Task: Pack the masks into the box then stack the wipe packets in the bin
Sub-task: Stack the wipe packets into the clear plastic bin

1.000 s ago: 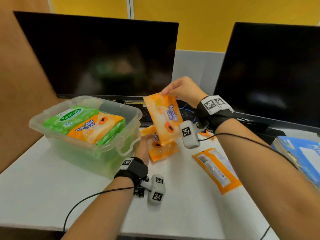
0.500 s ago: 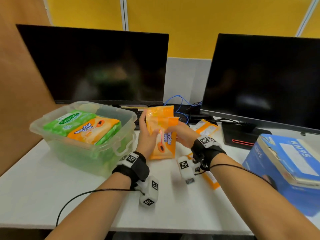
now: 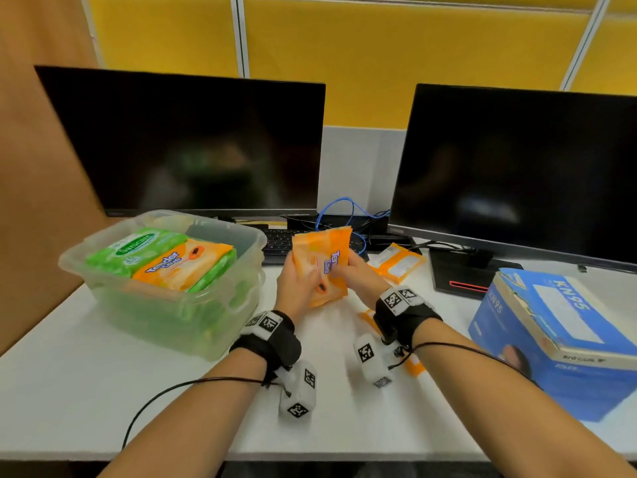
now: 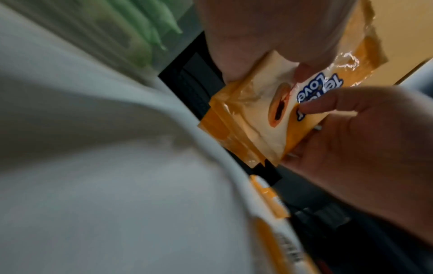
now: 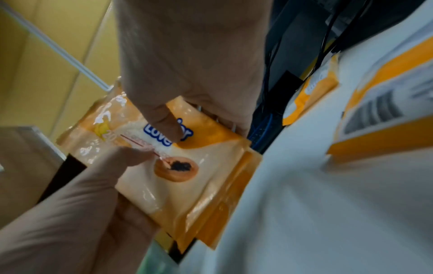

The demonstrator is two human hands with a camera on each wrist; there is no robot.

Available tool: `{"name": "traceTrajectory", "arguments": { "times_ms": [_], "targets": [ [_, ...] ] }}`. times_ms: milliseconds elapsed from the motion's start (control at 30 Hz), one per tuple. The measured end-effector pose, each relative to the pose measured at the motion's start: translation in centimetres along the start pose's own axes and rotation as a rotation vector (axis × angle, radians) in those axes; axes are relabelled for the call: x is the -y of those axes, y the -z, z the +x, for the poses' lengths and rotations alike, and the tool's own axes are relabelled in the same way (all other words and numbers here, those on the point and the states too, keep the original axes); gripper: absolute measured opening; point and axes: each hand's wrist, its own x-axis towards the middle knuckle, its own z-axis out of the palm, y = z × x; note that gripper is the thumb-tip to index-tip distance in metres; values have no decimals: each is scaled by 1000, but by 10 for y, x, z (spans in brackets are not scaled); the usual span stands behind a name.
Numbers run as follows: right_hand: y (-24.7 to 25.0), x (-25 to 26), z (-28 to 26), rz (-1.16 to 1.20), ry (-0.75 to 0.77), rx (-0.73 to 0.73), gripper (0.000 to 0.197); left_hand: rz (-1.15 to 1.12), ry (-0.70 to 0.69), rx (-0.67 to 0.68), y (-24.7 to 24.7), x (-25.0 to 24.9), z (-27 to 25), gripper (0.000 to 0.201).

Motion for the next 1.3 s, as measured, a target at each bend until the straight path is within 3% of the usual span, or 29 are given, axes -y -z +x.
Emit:
{"name": "traceTrajectory", "arguments": {
  "times_ms": [67,133,267,333,467,567,633,733,800,900,1067,1167,1300],
  "targets": [
    [4,14,-2,52,26,-81,27,-120,-77,-57,-1,-29,1,36],
    [6,22,-5,136,20,-172,33,-347,-119,-136,-1,-53,3,40],
    [-7,44,-15,533,12,38,41,-739,-34,-149,5,-85,5,47],
    [-18,62,-16,610,87,89,40,-705,-17,-112,9,-94,5,48],
    [-35,91,-13,463,178,48,41,-569,-59,-163,37,-105,2,45],
    [-43,103,-8,445,146,-13,38,-213,-102,-69,76,-116,1,43],
    [-44,111,-3,368,154,-107,38,366,-116,130,111,-120,-3,36],
    [-37,122,5,119,184,-246,31,1245,32,439,153,-116,-17,41],
    [-35,128,8,9,147,-303,40,1400,91,509,160,-107,-28,35],
    [-37,137,9,-151,124,-361,52,1326,11,458,149,-94,-32,33],
    [-37,158,1,-443,224,-369,51,1123,-118,338,108,-89,-24,46],
    [-38,168,-8,-642,299,-368,69,1000,-163,395,79,-94,-22,47],
    [-34,174,-18,-958,325,-379,82,684,-155,563,68,-110,-22,25]
  ]
}}
